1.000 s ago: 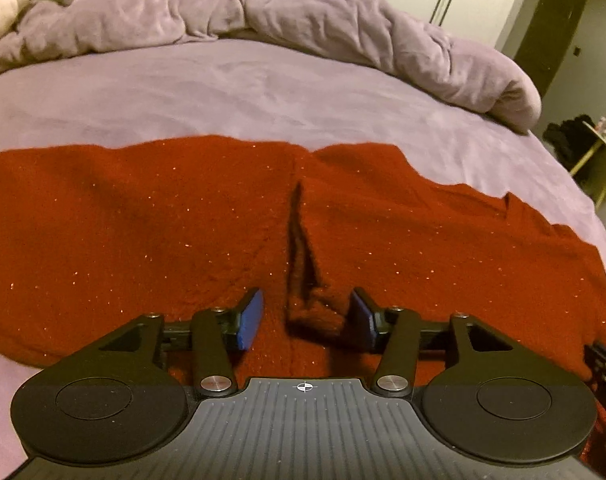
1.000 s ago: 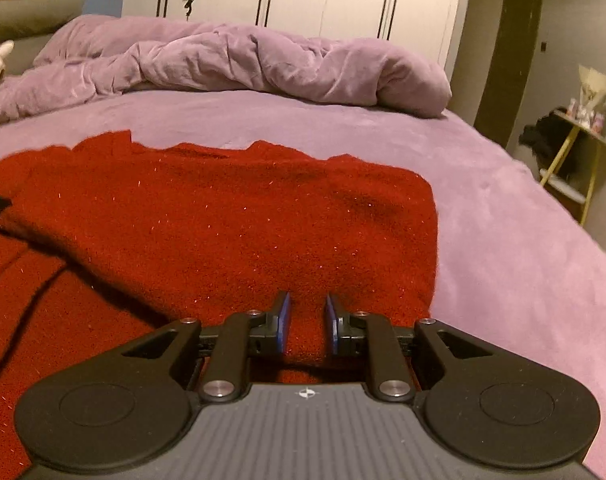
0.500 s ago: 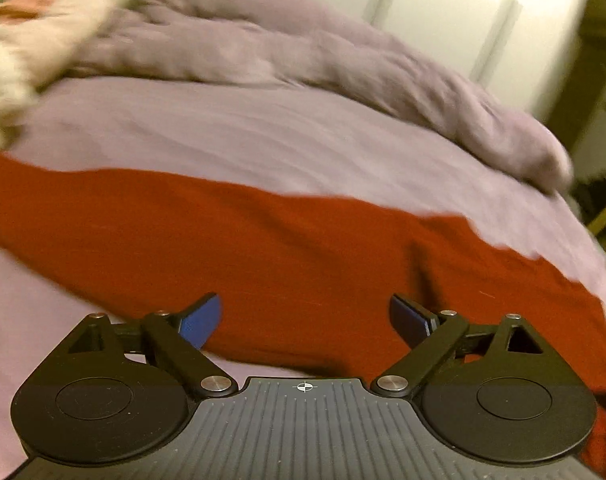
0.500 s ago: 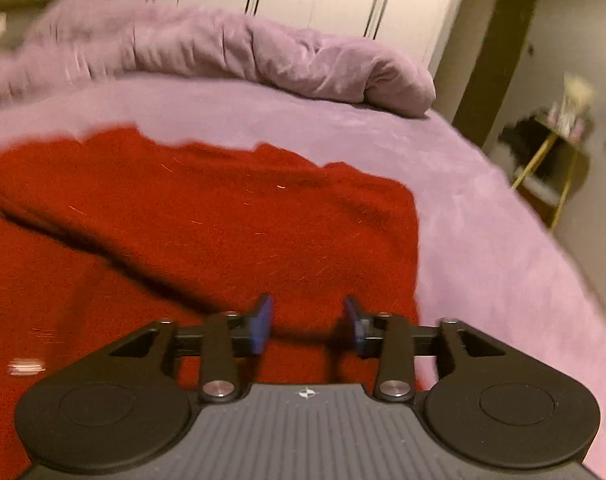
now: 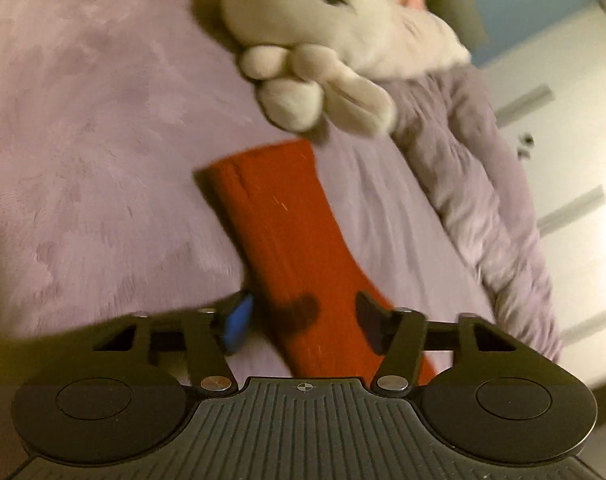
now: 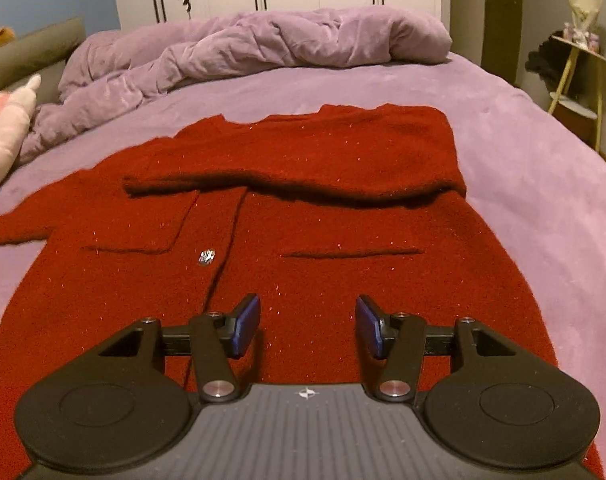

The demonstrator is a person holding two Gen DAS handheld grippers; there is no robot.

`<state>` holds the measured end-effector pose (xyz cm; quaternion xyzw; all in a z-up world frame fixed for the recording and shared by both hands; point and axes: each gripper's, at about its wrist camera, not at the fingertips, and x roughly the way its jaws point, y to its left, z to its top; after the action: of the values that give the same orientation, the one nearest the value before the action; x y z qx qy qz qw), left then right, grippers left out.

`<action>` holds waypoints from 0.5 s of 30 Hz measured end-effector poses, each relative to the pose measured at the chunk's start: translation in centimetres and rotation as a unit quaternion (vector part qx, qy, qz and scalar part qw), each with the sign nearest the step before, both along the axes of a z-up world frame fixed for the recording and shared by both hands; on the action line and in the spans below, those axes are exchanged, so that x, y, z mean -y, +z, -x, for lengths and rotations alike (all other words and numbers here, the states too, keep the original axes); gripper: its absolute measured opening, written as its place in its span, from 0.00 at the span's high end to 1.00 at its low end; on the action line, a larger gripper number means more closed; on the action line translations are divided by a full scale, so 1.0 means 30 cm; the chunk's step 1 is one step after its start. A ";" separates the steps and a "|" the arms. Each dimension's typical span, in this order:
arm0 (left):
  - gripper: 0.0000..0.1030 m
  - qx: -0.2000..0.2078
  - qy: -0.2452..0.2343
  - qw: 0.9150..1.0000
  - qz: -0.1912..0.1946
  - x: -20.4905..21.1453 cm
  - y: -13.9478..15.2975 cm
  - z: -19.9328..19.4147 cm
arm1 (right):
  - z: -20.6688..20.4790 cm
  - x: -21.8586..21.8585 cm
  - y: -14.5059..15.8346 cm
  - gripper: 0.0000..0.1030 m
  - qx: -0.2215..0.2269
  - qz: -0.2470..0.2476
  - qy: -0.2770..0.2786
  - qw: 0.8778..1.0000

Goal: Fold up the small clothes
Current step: 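Grasp the other sleeve cuff near the plush bunny with the left tool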

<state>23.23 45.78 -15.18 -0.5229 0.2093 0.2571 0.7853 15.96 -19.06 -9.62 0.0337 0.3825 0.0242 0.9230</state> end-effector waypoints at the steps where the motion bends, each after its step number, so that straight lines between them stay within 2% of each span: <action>1: 0.61 0.003 0.011 1.000 0.012 -0.017 -0.012 -0.001 | 0.000 -0.002 -0.002 0.49 -0.002 -0.003 -0.001 1.000; 2: 0.73 0.005 0.021 0.999 0.025 -0.033 -0.025 -0.001 | -0.002 -0.001 -0.005 0.49 -0.004 -0.007 -0.006 1.000; 4: 0.85 0.010 0.037 0.998 0.057 -0.075 -0.055 0.010 | -0.006 0.004 -0.016 0.49 -0.007 -0.014 -0.014 1.000; 7: 0.89 0.022 0.039 0.996 0.081 -0.108 -0.067 0.005 | -0.015 0.009 -0.037 0.49 -0.014 -0.017 -0.022 1.000; 9: 0.89 0.009 0.026 0.998 0.048 -0.093 -0.032 -0.009 | -0.013 0.009 -0.048 0.49 -0.012 -0.012 -0.021 1.000; 12: 0.90 -0.003 -0.012 0.999 -0.040 -0.021 0.066 -0.061 | -0.007 0.009 -0.049 0.49 -0.006 -0.008 -0.018 1.000; 14: 0.90 0.008 -0.055 0.994 -0.098 0.061 0.158 -0.104 | -0.003 0.018 -0.048 0.49 -0.003 -0.012 -0.019 1.000; 15: 0.90 0.018 -0.082 0.988 -0.128 0.120 0.212 -0.131 | 0.000 0.021 -0.047 0.49 -0.001 -0.013 -0.021 1.000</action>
<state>27.17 42.16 -8.81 -0.4032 0.2029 0.2071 0.8680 15.95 -19.68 -11.02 0.0539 0.3821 0.0099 0.9225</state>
